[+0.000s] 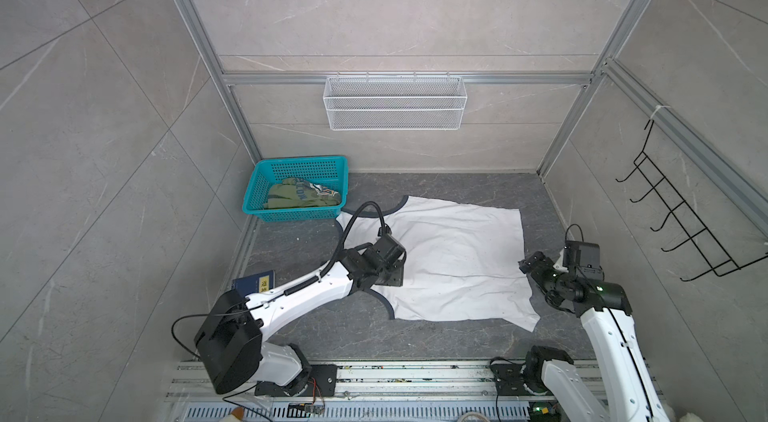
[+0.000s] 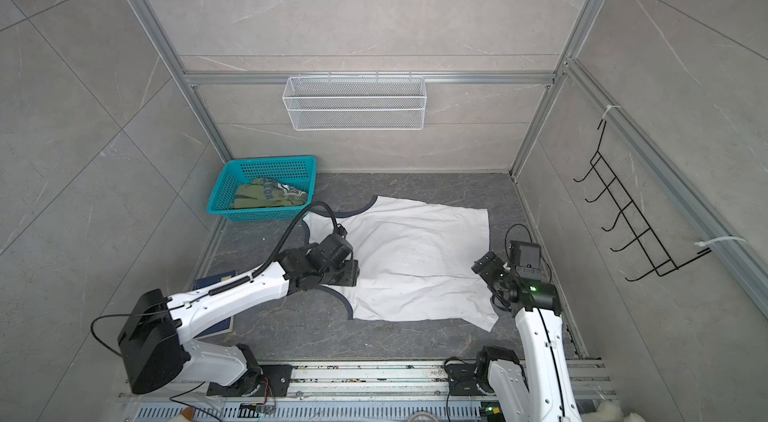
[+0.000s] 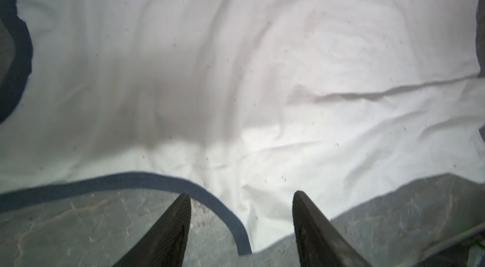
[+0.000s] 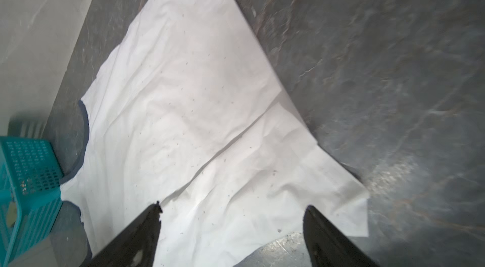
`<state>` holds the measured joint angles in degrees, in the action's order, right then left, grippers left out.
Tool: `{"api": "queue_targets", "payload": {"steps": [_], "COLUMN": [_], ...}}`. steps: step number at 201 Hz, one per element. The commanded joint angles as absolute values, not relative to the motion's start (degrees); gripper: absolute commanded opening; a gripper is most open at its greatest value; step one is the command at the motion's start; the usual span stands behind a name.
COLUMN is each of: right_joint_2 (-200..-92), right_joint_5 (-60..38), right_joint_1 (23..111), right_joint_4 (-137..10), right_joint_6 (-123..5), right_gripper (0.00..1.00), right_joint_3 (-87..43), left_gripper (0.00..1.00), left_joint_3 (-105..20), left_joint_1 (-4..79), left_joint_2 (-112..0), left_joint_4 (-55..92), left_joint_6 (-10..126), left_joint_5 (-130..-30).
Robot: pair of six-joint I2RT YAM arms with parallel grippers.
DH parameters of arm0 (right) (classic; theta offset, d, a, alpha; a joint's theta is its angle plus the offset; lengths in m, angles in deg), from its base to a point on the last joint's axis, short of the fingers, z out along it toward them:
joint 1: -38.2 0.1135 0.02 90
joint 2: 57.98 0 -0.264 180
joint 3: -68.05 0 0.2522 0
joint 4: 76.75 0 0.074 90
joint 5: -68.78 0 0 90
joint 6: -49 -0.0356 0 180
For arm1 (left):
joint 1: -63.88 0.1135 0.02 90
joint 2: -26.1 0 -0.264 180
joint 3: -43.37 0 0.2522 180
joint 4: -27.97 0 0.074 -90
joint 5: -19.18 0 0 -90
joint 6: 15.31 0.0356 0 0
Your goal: Fold and stack the tank tops
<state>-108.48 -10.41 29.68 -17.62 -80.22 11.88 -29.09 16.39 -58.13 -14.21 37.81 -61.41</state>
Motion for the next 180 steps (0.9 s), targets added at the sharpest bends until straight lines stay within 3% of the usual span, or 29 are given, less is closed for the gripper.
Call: {"api": "queue_targets", "payload": {"steps": [1,44,113,147,180], "right_joint_2": [-113.66,-118.21,-134.51,-141.45,-148.99], "right_joint_5": [-5.92,-10.2,-16.55,-15.38,-18.75], "right_joint_1": [34.96,42.9,42.74,35.83,33.22], "right_joint_4": [-22.85,-29.24,-33.11,-36.76,-36.63], "right_joint_6": [-79.9,-86.24,-86.65,-84.08,-80.18], "right_gripper": [0.86,0.88,0.92,0.93,0.94], "right_joint_3": [14.66,22.19,20.82,17.41,8.42], "left_gripper": [0.66,0.68,0.69,0.71,0.72], "left_joint_3": [-30.94,-33.49,-26.49,-20.81,-23.38], "left_joint_1": [20.17,23.35,24.88,19.76,11.73], "left_joint_2": [-65.21,-75.01,-75.88,-72.46,-74.43], "left_joint_4": [-8.6,-6.22,-5.12,-4.53,-3.64], "left_joint_6": [41.8,43.43,38.6,30.43,24.49], "left_joint_5": [-66.81,-66.21,-64.51,-62.06,-61.92]}}
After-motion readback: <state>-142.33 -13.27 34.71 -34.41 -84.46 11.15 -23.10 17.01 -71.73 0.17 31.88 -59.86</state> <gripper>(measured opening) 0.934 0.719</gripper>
